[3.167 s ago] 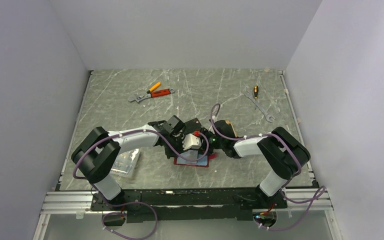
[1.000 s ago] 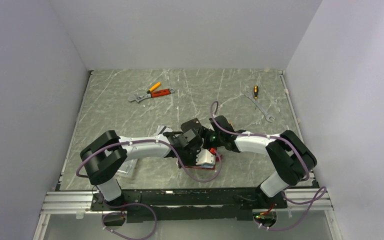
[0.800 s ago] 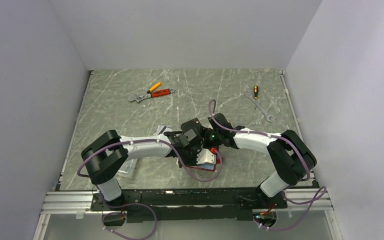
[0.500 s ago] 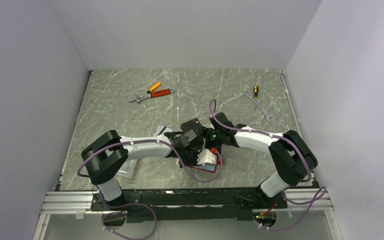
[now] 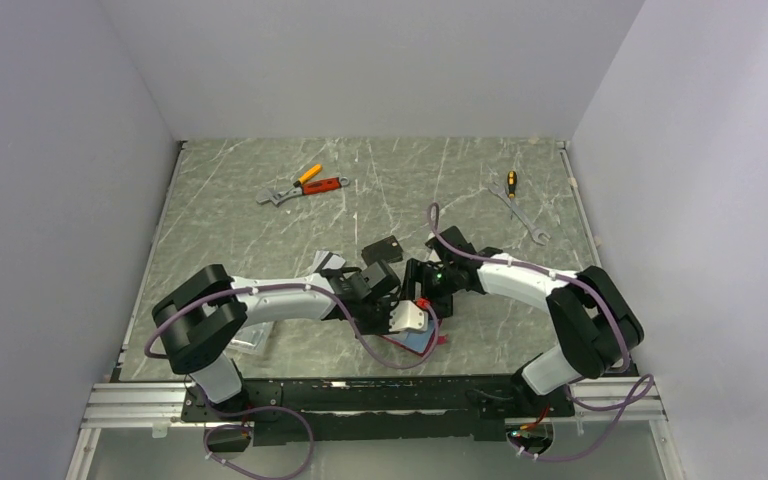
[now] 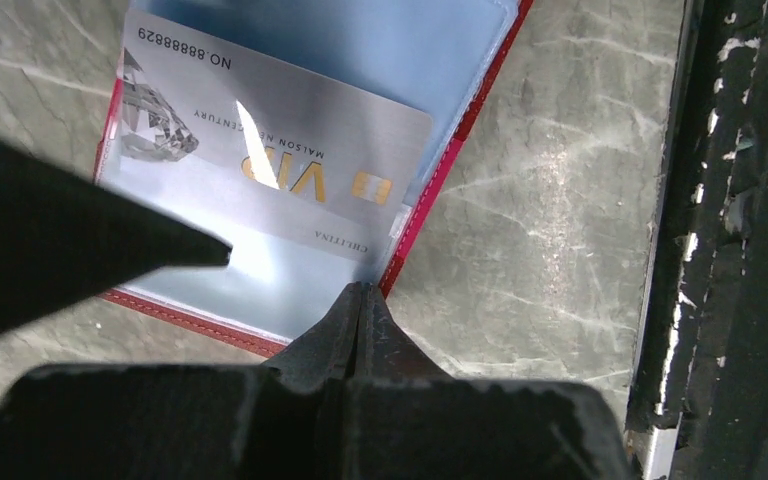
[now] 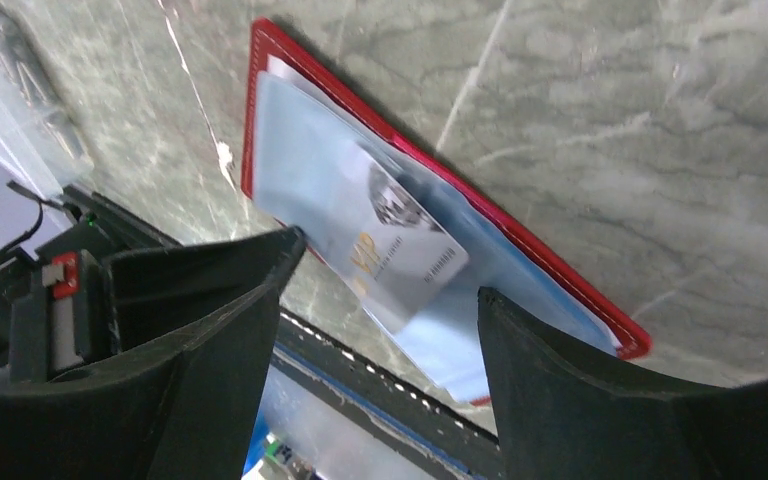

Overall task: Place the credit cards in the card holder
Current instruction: Insert the credit card into the card holder.

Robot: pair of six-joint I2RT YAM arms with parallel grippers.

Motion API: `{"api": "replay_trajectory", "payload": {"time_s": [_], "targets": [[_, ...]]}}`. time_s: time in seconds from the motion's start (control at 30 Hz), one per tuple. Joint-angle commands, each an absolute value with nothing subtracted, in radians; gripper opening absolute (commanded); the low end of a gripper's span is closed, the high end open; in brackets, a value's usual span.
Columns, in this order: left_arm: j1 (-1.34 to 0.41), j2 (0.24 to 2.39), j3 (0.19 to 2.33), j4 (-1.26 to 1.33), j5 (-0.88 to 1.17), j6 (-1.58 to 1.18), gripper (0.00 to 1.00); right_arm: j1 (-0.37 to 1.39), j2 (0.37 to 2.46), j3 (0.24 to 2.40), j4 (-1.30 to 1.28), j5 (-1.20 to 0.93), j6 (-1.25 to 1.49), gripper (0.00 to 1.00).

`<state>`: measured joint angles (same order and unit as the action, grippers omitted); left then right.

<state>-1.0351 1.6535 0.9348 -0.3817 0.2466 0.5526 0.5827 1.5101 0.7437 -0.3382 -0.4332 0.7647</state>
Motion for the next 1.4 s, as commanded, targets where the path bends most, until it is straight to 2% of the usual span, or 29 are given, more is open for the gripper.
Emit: {"api": "replay_trajectory", "payload": {"time_s": [0.0, 0.1, 0.2, 0.3, 0.43, 0.67, 0.8, 0.97, 1.37], "targets": [[-1.029, 1.637, 0.878, -0.482, 0.23, 0.52, 0.0, 0.551, 1.477, 0.767, -0.439, -0.507, 0.701, 0.76], [-1.029, 1.628, 0.867, -0.477, 0.228, 0.516, 0.0, 0.536, 1.475, 0.781, -0.453, -0.51, 0.697, 0.74], [-1.029, 1.62, 0.868, -0.48, 0.23, 0.512, 0.0, 0.536, 1.456, 0.752, -0.432, -0.517, 0.723, 0.68], [-1.029, 1.62, 0.875, -0.485, 0.236, 0.51, 0.0, 0.536, 1.438, 0.706, -0.383, -0.521, 0.767, 0.6], [-1.029, 1.617, 0.889, -0.497, 0.238, 0.509, 0.0, 0.548, 1.42, 0.65, -0.269, -0.527, 0.842, 0.43], [-0.981, 1.549, 0.925, -0.528, 0.27, 0.519, 0.02, 0.568, 1.45, 0.619, -0.185, -0.511, 0.877, 0.41], [-0.944, 1.53, 0.947, -0.567, 0.297, 0.53, 0.05, 0.583, 1.49, 0.632, -0.164, -0.496, 0.877, 0.34], [-0.938, 1.511, 0.961, -0.574, 0.316, 0.528, 0.07, 0.613, 1.552, 0.668, -0.135, -0.489, 0.876, 0.2], [-0.814, 1.542, 0.898, -0.513, 0.2, 0.644, 0.05, 0.639, 1.585, 0.695, -0.143, -0.484, 0.857, 0.17]]}}
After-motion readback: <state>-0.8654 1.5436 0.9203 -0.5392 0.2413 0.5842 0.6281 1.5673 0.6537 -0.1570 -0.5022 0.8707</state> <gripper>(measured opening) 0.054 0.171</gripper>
